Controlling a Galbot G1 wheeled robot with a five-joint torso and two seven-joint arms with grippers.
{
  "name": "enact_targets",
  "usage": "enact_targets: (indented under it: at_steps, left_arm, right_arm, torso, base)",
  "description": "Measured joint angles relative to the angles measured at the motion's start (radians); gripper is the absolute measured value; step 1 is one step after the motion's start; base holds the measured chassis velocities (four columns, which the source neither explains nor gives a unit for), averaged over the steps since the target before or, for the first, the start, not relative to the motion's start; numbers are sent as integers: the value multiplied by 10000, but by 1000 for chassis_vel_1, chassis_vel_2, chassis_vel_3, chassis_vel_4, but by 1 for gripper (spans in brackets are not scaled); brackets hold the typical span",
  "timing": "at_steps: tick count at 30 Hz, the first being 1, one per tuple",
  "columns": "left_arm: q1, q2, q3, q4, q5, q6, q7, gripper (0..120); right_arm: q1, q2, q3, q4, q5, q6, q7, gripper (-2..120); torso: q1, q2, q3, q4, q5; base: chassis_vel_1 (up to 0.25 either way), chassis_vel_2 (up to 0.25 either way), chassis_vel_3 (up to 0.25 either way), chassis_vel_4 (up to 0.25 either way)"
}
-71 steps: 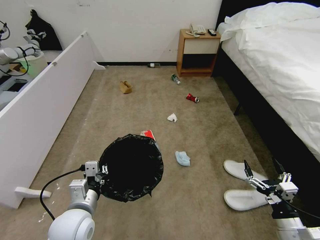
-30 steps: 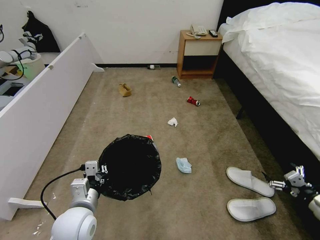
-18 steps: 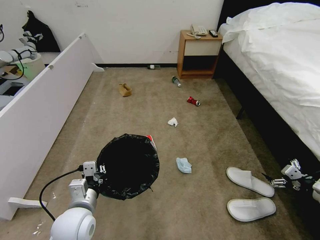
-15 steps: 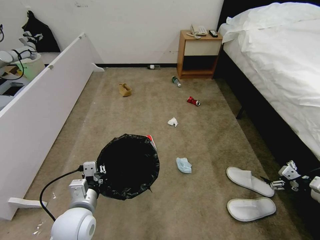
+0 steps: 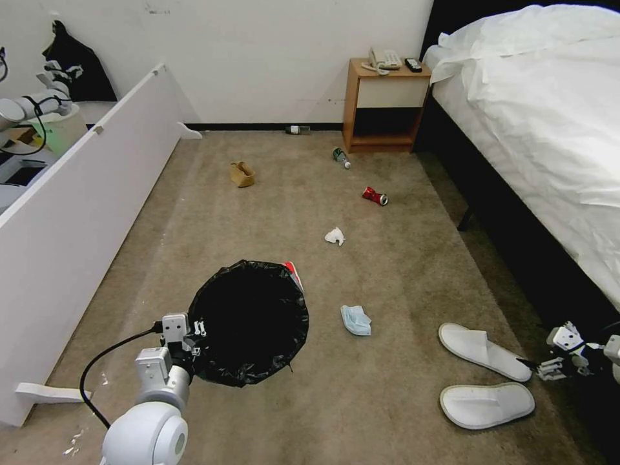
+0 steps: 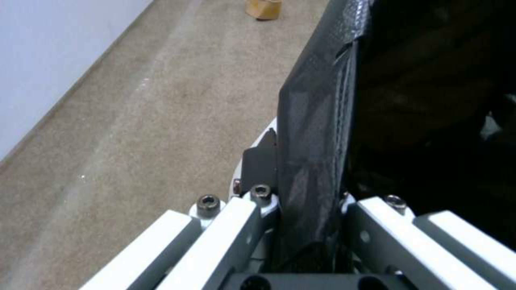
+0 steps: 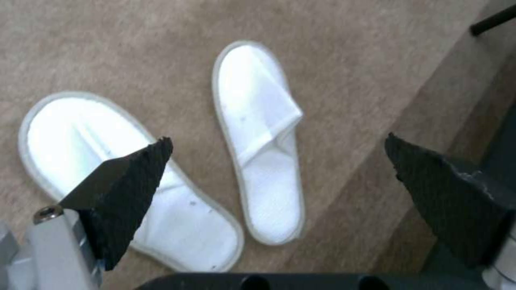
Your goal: Pick up the trash bin and place the garbage on the floor into it.
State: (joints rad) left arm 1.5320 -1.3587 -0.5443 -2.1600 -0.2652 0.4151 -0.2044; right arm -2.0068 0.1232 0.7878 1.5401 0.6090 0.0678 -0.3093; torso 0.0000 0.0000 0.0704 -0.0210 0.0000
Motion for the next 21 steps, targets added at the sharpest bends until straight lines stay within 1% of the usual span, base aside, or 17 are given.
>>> enact_targets:
  at_steps: [4,6,10,14,16,18,19,21]
  left_arm:
    - [-29,19,-34,21,-68,-8,8,2]
    - [-47,27,-52,39,-86,-20,15,2]
    - [-88,-8,-73,159,-103,-55,20,2]
    - [-110,-72,-38,228,-88,-99,54,2]
    - [-120,-99,-23,259,-85,-113,80,2]
    - [-150,-118,-23,300,-87,-130,85,2]
    - [-150,-118,-23,300,-87,-130,85,2]
    - [-174,-137,-36,321,-122,-149,90,2]
  right_arm:
    - [101,-103,-417,-157,-9,-94,-7,100]
    - [115,-114,-472,-186,-7,-140,-6,100]
    - [130,-121,-523,-187,-167,-242,-2,100]
    - [124,-234,-524,-132,-281,-346,7,100]
    - [79,-383,-517,-81,-335,-434,26,100]
    - [-34,-734,-442,-82,-549,-531,-17,100]
    - [-34,-734,-442,-82,-549,-531,-17,100]
    - [-139,-1093,-322,-262,-934,-453,-212,100]
  torso:
    - [0,0,0,-2,1]
    - [0,0,0,-5,1]
    - [0,-1,0,-1,1]
    - [0,0,0,-3,1]
    - [0,0,0,-2,0]
    - [0,0,0,-1,0]
    - [0,0,0,-1,0]
    - [0,-1,0,-1,0]
  base:
    - [0,0,0,0]
    - [0,0,0,0]
    - [0,0,0,0]
    - [0,0,0,0]
    - [0,0,0,0]
    - [0,0,0,0]
    - [0,0,0,0]
    - [0,0,0,0]
